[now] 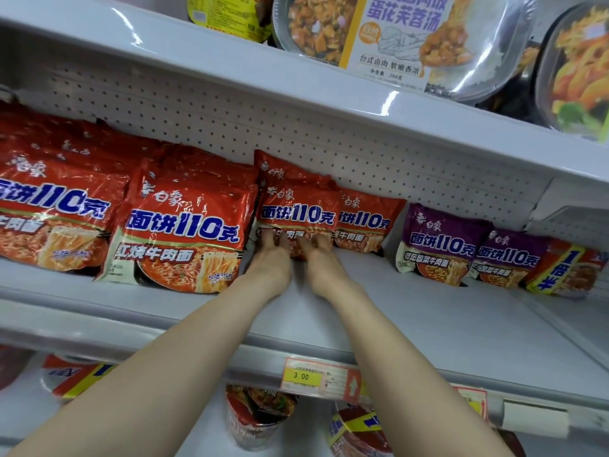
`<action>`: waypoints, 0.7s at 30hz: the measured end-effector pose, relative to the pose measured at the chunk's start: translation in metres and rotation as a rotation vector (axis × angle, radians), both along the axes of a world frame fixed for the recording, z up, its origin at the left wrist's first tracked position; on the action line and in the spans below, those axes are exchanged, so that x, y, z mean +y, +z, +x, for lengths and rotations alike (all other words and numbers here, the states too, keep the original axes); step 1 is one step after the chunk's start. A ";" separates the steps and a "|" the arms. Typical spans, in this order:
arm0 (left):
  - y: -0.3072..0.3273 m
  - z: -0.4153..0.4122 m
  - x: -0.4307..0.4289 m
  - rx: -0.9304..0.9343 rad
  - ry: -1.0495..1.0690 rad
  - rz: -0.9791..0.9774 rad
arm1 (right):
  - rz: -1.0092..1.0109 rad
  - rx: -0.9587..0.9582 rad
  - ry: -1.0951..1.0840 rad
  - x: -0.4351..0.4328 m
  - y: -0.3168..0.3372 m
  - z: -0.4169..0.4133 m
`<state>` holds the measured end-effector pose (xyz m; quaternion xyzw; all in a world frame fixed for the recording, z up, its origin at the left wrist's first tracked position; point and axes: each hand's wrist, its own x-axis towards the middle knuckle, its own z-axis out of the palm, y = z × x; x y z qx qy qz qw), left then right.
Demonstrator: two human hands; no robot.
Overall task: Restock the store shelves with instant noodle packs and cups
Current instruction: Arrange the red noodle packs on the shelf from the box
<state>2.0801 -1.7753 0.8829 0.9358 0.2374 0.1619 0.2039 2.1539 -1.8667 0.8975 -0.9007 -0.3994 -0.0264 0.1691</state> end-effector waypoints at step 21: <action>0.022 -0.047 -0.044 -0.169 0.009 0.084 | 0.196 -0.072 0.021 -0.076 0.021 -0.044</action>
